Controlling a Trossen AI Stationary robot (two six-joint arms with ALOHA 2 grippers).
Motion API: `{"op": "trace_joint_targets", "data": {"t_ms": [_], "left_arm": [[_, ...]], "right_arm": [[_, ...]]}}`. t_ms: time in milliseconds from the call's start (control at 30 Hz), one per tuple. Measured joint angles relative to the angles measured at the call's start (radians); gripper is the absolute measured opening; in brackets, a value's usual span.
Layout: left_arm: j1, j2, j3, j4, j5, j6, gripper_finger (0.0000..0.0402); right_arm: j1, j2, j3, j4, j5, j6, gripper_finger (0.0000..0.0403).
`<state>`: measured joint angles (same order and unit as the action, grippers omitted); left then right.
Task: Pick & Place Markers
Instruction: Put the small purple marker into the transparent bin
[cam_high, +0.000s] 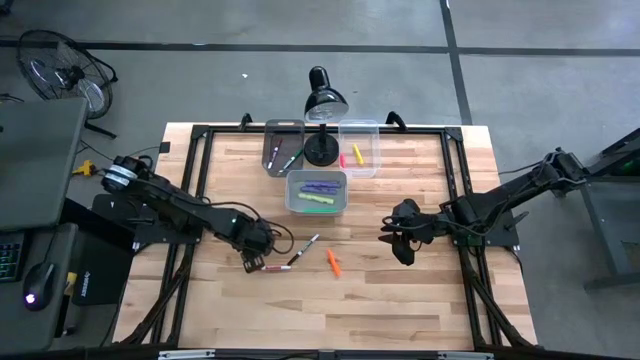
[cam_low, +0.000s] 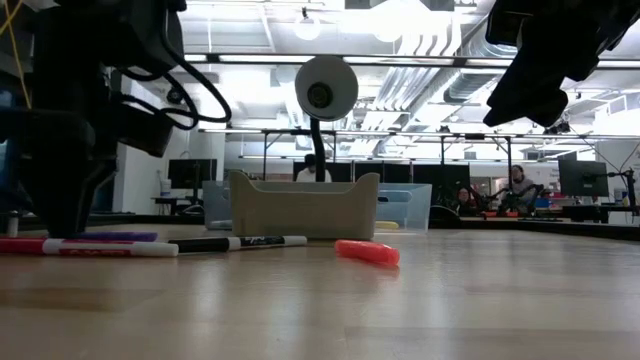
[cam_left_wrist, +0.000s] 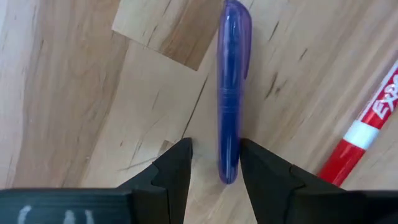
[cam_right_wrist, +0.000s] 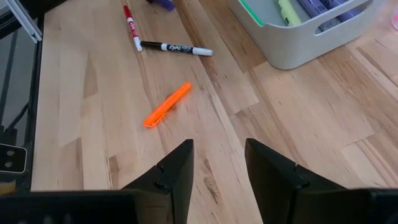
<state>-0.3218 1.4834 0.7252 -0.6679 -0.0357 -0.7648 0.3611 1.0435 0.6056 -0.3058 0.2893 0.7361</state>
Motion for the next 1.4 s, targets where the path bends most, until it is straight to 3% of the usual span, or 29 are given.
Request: {"op": "trace_joint_targets", "data": {"t_ms": [667,1100,1400], "left_arm": [[-0.001,0.096,0.004,0.002,-0.057,-0.022,0.0133],[-0.001,0.096,0.003,0.021,-0.045,0.001,0.0030],[-0.001,0.108,0.063,-0.037,-0.066,-0.025,0.0032]], "right_arm": [[0.000,0.000,0.000,0.000,-0.031,0.008,0.0133],[0.000,0.000,0.000,-0.001,-0.030,0.008,0.0133],[0.000,0.000,0.000,-0.001,-0.040,0.008,0.0133]]}}
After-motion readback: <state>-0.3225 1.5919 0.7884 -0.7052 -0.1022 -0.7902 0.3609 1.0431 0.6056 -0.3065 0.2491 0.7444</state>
